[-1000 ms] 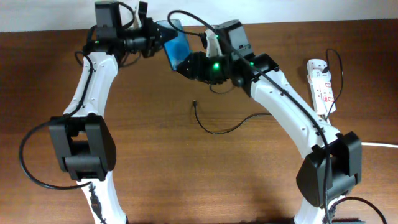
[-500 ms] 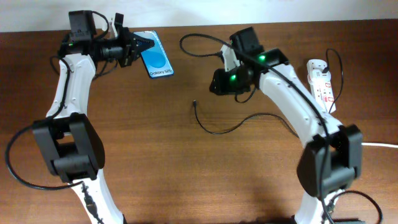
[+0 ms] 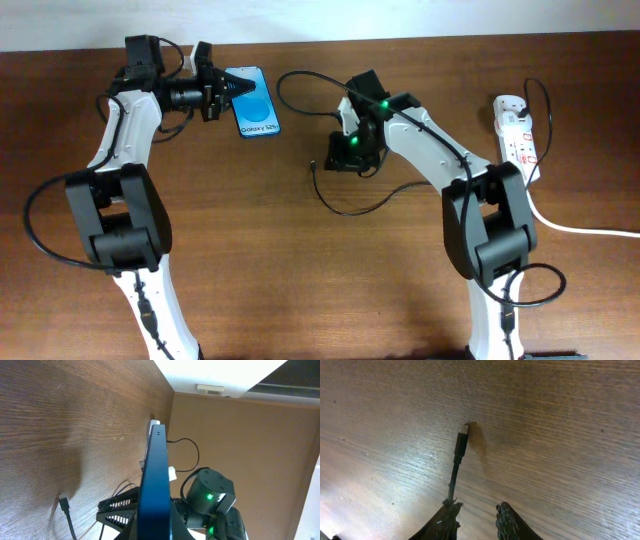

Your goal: Plug charger to phone and switch on socket

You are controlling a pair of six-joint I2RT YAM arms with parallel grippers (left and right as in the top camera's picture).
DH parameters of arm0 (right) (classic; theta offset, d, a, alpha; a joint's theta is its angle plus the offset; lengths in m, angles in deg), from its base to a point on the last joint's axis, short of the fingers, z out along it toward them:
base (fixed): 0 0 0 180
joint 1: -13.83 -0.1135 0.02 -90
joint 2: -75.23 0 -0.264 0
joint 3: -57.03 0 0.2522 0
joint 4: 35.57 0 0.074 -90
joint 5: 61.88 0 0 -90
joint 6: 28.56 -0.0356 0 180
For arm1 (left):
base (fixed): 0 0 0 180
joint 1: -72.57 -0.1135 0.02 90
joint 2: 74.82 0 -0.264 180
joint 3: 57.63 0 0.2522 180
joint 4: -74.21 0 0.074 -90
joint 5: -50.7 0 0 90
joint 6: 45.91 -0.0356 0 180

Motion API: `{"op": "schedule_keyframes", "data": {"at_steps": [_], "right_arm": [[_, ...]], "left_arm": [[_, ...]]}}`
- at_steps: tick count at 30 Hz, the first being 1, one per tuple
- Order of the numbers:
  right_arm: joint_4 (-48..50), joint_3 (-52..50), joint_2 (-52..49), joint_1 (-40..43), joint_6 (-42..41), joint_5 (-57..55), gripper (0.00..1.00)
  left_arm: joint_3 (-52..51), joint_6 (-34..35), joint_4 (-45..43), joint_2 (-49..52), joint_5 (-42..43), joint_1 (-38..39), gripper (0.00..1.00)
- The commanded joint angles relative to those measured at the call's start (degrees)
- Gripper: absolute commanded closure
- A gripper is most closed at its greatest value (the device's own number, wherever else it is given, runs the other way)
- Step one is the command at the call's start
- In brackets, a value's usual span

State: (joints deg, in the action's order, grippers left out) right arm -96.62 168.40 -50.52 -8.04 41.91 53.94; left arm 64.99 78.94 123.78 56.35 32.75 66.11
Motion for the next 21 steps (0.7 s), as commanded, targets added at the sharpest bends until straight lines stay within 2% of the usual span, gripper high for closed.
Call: {"op": "schedule_keyframes", "data": {"at_steps": [1,11,21], "right_arm": [[1.22,0.07,-2.05,-0.37,-1.29,2.23,0.71],[7.37,0.07,-4.81,-2.16,-8.46,4.02,0.73],[7.02,0.07,-7.37,-2.19,-9.09,5.27,0.74]], "left_arm": [[0.68,-1.11,-0.11,-0.24,2.97,-0.48,1.0],[0.68,-1.07,-0.11,-0.24,3.02,-3.15,1.0],[0.68,-1.07,-0.09,-0.24,3.21,-3.45,1.0]]}}
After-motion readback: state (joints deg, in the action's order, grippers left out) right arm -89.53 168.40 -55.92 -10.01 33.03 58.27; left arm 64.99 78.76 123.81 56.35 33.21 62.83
